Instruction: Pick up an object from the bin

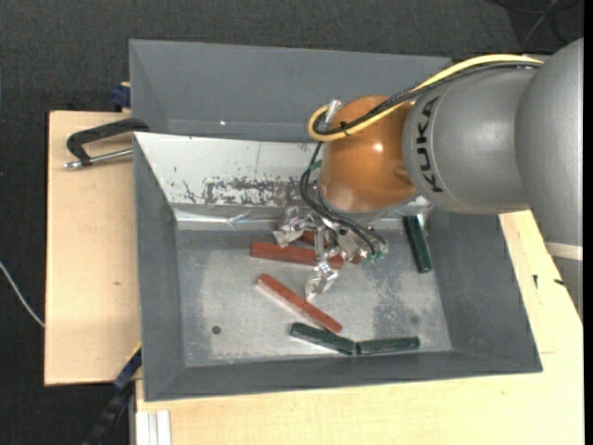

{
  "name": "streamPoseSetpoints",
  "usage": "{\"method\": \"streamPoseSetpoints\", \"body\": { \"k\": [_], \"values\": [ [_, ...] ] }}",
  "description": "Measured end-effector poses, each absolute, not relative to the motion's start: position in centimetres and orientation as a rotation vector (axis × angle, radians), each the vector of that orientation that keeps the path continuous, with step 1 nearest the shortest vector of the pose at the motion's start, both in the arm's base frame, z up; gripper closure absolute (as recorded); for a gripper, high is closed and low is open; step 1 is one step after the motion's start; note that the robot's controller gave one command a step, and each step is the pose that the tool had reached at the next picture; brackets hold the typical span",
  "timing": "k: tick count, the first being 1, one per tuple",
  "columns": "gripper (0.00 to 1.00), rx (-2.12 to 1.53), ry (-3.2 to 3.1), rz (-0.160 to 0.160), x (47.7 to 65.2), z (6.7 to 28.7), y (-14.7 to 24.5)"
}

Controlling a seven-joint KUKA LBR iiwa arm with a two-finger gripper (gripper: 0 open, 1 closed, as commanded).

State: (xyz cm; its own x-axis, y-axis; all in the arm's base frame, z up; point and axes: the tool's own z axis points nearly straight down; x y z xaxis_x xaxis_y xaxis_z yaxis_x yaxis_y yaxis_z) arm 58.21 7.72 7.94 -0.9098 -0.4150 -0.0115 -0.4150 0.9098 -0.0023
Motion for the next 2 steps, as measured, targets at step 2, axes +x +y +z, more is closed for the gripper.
{"method": "streamPoseSetpoints", "body": {
  "k": [2],
  "values": [
    [0.0, -0.626, 3.074, 0.002, 59.6, 10.7, 8.9]
  ]
}}
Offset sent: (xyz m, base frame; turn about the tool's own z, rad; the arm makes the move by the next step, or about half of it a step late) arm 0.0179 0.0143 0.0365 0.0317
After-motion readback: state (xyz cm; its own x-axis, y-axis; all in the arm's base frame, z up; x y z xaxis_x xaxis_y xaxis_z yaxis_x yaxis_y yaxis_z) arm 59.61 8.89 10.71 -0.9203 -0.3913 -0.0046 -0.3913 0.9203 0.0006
